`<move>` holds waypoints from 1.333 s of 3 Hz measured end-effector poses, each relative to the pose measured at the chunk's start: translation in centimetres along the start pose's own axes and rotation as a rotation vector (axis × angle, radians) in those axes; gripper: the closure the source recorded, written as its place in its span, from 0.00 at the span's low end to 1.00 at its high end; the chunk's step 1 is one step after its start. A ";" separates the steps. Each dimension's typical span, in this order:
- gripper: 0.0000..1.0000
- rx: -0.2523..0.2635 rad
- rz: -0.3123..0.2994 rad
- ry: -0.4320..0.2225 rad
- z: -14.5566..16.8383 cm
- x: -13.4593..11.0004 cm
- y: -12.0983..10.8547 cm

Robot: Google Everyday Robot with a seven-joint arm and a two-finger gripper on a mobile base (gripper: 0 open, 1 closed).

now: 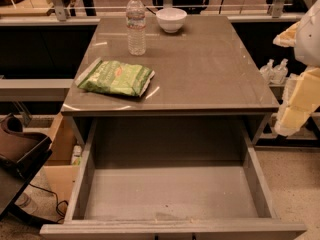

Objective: Place water bottle into top drawer

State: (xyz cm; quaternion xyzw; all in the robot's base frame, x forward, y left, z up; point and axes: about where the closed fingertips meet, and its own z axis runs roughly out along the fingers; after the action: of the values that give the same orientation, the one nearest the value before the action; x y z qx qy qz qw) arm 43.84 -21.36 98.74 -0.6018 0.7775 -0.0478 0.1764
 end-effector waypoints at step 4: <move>0.00 0.091 0.251 -0.239 2.7 -2.0 -1.6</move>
Offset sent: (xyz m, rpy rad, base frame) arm 0.0109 0.0048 -0.0029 0.0317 -0.0343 -0.0292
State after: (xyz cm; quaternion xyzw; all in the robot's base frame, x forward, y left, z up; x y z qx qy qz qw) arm 46.57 -19.54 97.14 -0.4930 0.8169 0.0113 0.2992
